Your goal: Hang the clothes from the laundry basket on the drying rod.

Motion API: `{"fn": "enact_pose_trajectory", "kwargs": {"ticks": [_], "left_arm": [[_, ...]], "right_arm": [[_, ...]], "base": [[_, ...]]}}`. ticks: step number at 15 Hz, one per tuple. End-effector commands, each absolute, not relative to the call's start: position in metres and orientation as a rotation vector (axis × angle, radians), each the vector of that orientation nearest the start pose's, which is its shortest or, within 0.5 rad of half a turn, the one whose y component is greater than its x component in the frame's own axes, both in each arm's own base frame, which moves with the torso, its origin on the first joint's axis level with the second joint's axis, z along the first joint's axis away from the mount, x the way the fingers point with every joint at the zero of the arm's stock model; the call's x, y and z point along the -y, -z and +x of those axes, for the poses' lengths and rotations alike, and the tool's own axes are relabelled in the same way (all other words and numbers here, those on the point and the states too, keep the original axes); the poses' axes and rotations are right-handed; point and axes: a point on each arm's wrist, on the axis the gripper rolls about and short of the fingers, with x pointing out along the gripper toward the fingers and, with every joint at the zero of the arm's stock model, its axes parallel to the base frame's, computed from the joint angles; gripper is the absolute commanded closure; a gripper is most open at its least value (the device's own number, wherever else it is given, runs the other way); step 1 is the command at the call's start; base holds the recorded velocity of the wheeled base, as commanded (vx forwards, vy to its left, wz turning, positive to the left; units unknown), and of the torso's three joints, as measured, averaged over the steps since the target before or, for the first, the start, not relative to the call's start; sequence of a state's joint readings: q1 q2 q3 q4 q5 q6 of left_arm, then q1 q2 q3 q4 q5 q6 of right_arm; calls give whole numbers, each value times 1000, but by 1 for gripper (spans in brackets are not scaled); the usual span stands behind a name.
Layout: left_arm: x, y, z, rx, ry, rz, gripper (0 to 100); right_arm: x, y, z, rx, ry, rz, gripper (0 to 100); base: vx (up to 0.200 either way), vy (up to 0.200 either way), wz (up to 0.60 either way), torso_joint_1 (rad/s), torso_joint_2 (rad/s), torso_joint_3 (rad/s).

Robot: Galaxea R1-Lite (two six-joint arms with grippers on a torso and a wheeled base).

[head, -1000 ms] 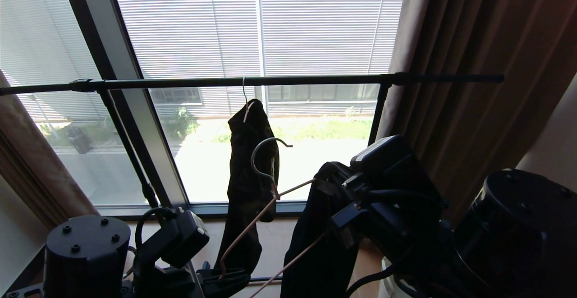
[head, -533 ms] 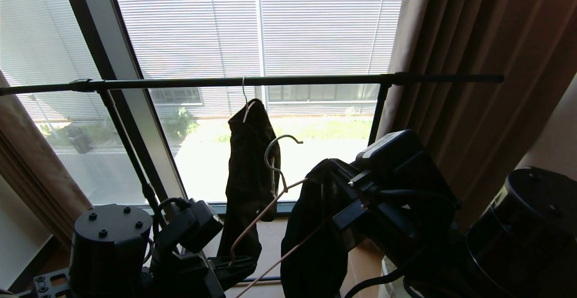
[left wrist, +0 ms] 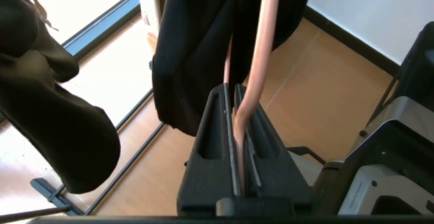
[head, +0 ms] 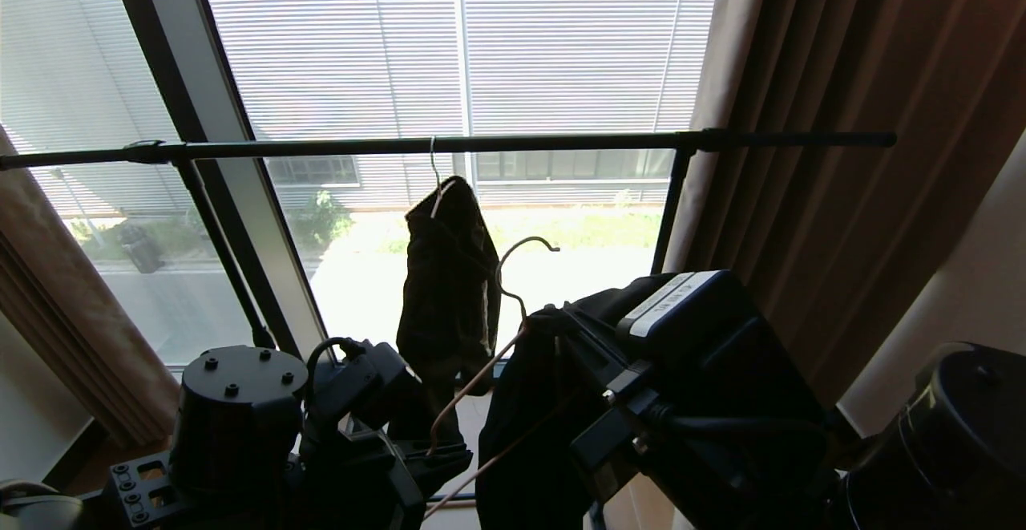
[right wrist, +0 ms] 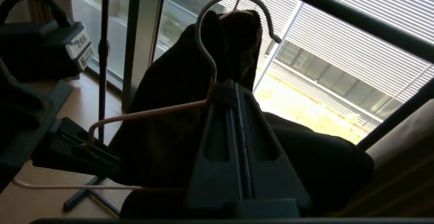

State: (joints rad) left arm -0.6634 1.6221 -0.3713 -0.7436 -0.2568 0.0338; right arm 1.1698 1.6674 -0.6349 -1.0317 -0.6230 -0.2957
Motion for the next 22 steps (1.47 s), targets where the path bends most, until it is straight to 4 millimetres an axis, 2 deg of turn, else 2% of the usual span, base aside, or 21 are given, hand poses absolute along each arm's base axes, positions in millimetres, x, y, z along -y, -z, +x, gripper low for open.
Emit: {"fn": "enact_pose_trajectory", "kwargs": {"ticks": [1,8,9,16,22], "left_arm": [[148,-106,180,-508,907,138,100],[146,-107,179,-504,902,135,100],[146,-107,179,-502,902,135,100],[142,-112,173,-480,910,138,100],[142,-111,169,-481,925,148,100]], "right_arm": [[-256,-187,117,82,-562,-291,100],[-251,-188,118,82,-539,-289,100],[-250,-187,120,79,-532,-292,0],[-242,-194,153,79,-413,-272,0],[-243,-191,161,72,-392,-276,0]], "base": [[0,0,0,0,0,0],[0,0,0,0,0,0],[0,0,0,0,0,0],[0,0,0,0,0,0],[0,0,0,0,0,0]]}}
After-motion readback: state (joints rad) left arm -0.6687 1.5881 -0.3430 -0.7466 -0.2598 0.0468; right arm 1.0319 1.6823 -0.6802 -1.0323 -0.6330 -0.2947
